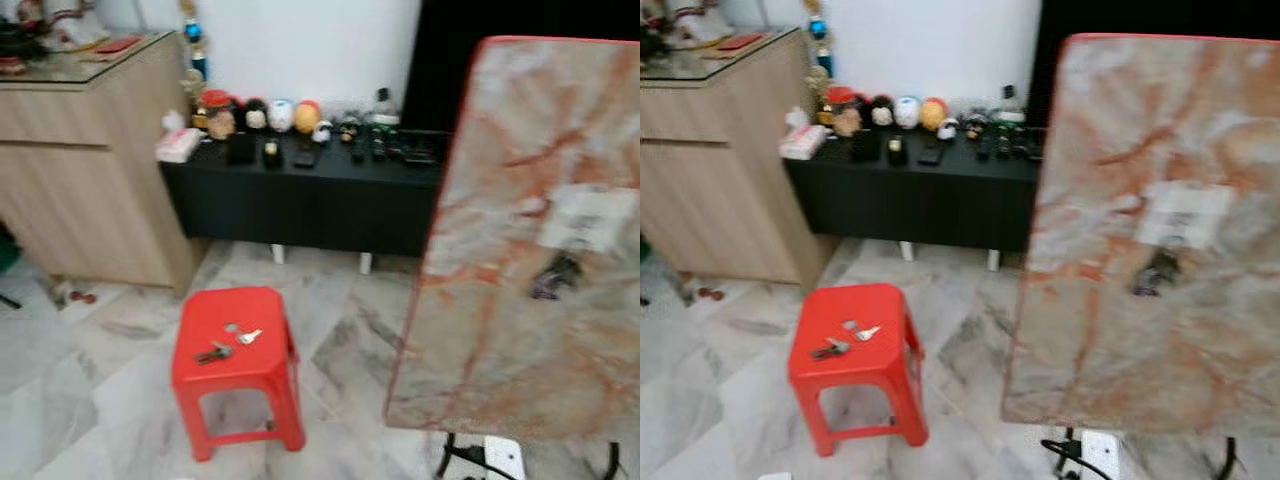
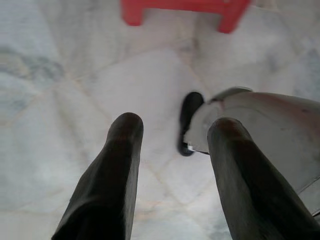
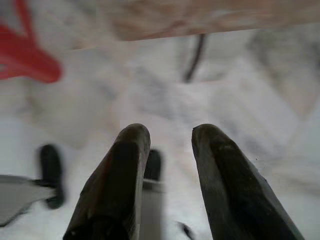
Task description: Hang keys on a hook
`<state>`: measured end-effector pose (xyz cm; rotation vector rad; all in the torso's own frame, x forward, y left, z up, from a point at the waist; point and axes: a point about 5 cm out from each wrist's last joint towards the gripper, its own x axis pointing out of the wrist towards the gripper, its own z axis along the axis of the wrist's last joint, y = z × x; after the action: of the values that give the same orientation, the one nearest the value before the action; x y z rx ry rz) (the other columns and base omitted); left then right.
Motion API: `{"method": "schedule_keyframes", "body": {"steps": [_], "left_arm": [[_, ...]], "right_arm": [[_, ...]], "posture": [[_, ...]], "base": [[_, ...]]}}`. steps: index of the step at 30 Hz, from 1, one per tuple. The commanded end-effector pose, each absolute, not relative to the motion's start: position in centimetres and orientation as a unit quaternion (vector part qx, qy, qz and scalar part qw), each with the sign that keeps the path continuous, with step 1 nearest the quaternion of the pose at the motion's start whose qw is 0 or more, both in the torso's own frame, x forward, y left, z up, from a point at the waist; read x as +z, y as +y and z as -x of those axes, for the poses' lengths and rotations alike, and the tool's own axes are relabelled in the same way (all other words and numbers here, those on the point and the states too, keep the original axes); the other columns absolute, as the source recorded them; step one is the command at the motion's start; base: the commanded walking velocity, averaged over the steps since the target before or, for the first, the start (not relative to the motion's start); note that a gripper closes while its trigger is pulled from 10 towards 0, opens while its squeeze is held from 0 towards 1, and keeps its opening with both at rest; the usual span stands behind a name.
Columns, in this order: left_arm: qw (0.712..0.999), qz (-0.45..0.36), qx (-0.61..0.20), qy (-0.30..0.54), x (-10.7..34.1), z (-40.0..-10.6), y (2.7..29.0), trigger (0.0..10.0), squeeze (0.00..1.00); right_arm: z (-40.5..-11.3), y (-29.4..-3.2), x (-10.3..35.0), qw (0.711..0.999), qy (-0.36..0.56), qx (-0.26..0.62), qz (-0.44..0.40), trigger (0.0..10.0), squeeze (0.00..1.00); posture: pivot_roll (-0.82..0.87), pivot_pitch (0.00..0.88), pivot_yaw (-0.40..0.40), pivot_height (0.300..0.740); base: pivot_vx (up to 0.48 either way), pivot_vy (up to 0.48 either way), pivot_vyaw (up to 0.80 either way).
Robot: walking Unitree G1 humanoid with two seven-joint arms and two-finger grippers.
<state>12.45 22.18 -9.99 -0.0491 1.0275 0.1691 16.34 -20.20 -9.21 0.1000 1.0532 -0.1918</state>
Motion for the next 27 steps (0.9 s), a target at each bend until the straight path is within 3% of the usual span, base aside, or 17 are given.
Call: {"method": "schedule_keyframes", "body": {"steps": [1,27], "left_arm": [[0.864,0.015,0.073,0.497,-10.01,-12.47,22.18,10.0,0.0],[0.866,0.02,0.079,0.493,-9.94,-12.69,22.19,10.0,0.0]], "right_arm": [[-15.59,-21.17,-9.35,0.854,0.506,-0.11,-0.046,10.0,0.0],[-15.2,-21.51,-9.44,0.851,0.51,-0.11,-0.053,10.0,0.0]], "posture": [[0.13,0.0,-0.025,0.74],[0.14,0.0,-0.035,0.74]], "base": [[0.0,0.48,0.0],[0.0,0.48,0.0]]}}
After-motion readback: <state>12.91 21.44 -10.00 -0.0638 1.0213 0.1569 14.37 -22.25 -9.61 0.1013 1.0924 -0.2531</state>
